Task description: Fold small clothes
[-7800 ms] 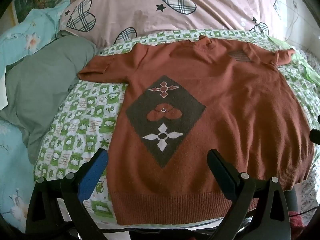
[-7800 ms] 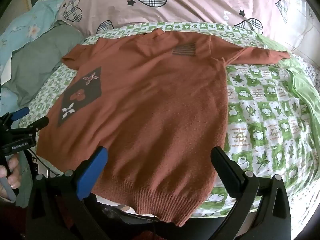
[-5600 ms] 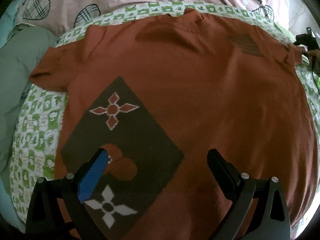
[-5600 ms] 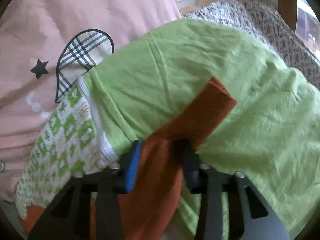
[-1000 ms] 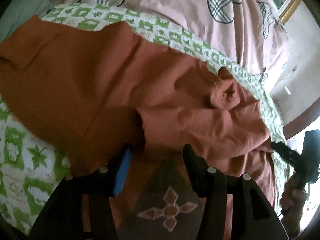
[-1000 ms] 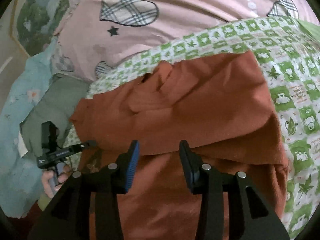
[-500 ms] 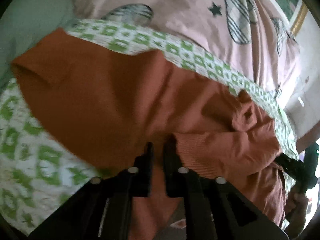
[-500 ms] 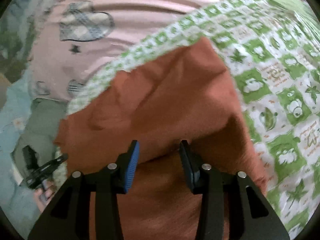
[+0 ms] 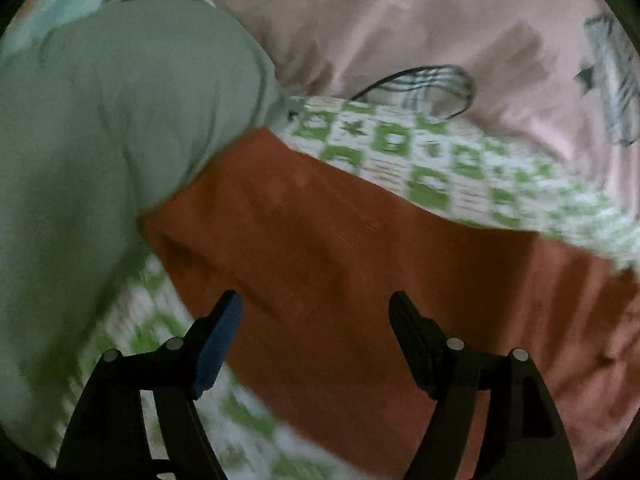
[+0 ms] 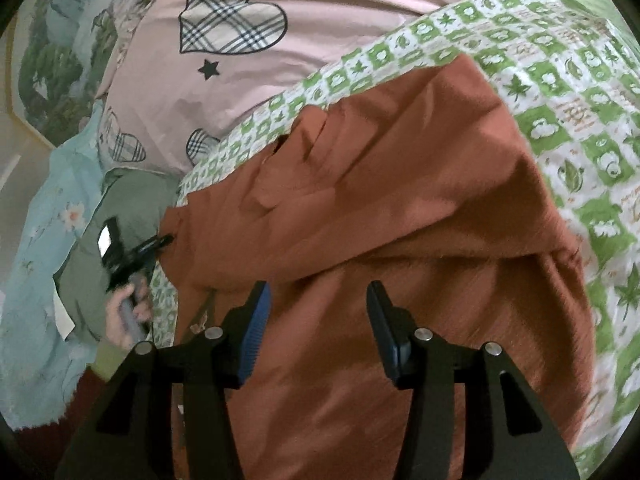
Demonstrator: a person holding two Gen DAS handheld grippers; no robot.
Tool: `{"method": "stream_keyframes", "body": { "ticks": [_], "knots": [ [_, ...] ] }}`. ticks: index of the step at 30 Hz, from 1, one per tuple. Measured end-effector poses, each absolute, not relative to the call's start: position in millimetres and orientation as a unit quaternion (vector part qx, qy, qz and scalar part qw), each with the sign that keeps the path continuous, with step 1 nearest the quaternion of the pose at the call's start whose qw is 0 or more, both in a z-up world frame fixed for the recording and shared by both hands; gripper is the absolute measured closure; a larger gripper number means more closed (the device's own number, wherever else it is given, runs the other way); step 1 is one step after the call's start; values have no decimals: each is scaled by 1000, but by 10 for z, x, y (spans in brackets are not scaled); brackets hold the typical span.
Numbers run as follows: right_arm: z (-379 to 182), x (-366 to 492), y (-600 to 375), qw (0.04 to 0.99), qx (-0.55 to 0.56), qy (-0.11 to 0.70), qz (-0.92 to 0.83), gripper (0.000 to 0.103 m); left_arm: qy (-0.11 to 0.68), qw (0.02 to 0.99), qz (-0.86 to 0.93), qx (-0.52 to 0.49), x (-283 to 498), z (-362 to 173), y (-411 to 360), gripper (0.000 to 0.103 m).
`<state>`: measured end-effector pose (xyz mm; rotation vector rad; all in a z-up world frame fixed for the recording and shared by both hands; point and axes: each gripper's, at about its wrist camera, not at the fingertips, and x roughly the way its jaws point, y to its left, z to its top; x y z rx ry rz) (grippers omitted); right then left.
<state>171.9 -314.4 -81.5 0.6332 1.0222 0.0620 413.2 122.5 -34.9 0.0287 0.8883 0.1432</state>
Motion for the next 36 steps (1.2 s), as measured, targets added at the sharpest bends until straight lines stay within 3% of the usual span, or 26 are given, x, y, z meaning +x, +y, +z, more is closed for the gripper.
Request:
{"method": "stream_keyframes", "body": {
  "ticks": [1, 2, 3, 4, 5, 6, 14, 23, 36],
  "knots": [
    [-814, 1710, -3121, 823, 299, 482, 32, 52, 434, 897, 79, 31, 4231, -399, 1241, 29],
    [-809, 1703, -3104, 822, 300, 483, 34, 52, 444, 891, 90, 42, 4335, -467, 1266, 40],
    [-804, 1699, -3094, 822, 299, 484, 35, 52, 454, 886, 86, 33, 4430, -527, 1347, 58],
    [-795, 1693, -3082, 823, 296, 484, 35, 52, 456, 887, 73, 14, 4468, -538, 1413, 66],
    [-786, 1686, -3073, 824, 293, 484, 34, 52, 452, 889, 66, -3, 4477, -516, 1475, 88],
    [-777, 1679, -3065, 825, 290, 484, 33, 52, 450, 891, 57, -17, 4467, -473, 1528, 101],
    [-757, 1625, -3058, 826, 311, 469, 44, 52, 394, 910, -38, -121, 3774, 102, 1520, 101],
    [-567, 1333, -3283, 835, 330, 439, 24, 52, 368, 886, -241, -149, 2654, 675, 77, 101],
    [-459, 851, -3877, 839, 360, 406, -38, 52, 456, 818, -339, -93, 2539, -57, -2215, 101]
  ]
}}
